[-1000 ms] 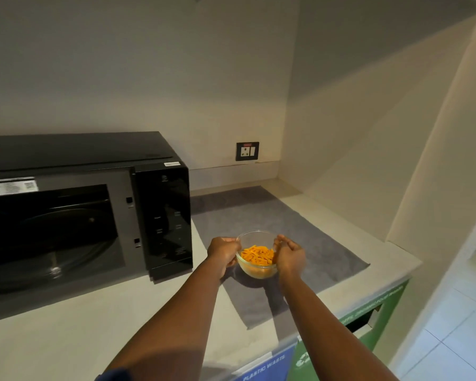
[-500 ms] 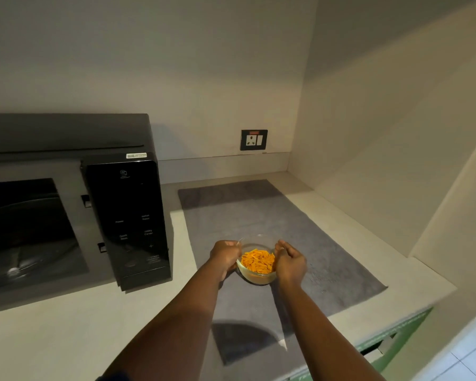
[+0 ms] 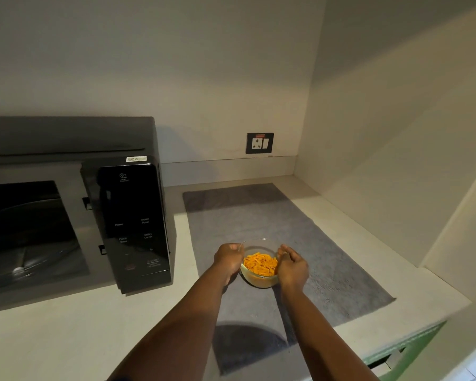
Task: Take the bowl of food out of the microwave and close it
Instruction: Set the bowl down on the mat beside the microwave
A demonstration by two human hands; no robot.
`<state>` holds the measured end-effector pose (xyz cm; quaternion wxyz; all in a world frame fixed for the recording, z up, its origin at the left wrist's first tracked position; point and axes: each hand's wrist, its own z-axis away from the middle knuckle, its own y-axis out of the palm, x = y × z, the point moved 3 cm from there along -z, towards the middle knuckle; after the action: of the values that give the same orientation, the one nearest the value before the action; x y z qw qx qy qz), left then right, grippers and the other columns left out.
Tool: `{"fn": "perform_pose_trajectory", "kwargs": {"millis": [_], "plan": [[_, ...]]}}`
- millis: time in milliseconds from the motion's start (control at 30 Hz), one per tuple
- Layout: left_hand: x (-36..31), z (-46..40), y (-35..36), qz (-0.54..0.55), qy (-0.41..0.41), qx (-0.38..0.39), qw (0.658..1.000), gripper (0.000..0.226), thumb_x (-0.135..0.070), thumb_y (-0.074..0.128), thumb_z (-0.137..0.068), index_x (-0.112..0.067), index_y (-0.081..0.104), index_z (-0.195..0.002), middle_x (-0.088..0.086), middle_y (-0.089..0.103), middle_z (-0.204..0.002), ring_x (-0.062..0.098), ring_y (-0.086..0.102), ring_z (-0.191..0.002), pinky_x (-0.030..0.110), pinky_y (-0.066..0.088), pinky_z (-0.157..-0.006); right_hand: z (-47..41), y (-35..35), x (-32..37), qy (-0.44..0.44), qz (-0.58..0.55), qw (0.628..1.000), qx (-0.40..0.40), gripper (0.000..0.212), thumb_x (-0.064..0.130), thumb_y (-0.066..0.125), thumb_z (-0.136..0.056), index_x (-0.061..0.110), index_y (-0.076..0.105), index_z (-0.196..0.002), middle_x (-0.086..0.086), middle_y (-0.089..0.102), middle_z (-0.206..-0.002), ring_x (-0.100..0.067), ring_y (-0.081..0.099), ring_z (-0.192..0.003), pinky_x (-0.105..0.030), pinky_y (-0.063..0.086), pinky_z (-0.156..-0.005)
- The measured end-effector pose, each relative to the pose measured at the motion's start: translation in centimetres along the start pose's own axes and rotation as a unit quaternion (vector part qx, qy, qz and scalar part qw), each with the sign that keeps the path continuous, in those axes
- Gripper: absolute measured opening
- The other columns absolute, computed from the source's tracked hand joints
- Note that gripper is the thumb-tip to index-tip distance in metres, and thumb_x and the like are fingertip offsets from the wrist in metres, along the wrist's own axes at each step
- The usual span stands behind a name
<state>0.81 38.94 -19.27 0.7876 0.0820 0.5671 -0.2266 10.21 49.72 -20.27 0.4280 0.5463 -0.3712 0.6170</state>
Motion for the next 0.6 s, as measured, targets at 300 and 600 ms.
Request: {"fn": "perform_pose_trajectory", "kwargs": {"millis": [300, 600], "plan": [[-1.5, 2.6, -2.5, -0.048, 0.041, 0.001, 0.998, 0.037, -0.008, 0.054, -0.088, -0.006, 0.061, -0.124, 0.019, 0.062, -0.128, 0.032, 0.059, -0.118, 0.039, 0.048, -0.103, 3.2, -1.0, 3.3, -0.217, 0.108, 0.967, -0.076, 0.029, 0.002, 0.050, -0.088, 0.006, 0.064, -0.112, -0.019, 0.064, -0.118, -0.035, 0.055, -0.114, -0.041, 0.043, -0.097], [-5.1, 9.1, -11.7, -0.210, 0.033, 0.084, 0.974, 0.033, -0.017, 0.050, -0.094, -0.011, 0.059, -0.125, 0.007, 0.060, -0.134, 0.021, 0.059, -0.114, 0.031, 0.045, -0.088, 12.6, 6.5, 7.6, -0.362, 0.015, 0.932, 0.009, 0.030, -0.015, 0.048, -0.079, 0.001, 0.069, -0.093, -0.021, 0.070, -0.096, -0.032, 0.064, -0.089, -0.015, 0.037, -0.077]]}}
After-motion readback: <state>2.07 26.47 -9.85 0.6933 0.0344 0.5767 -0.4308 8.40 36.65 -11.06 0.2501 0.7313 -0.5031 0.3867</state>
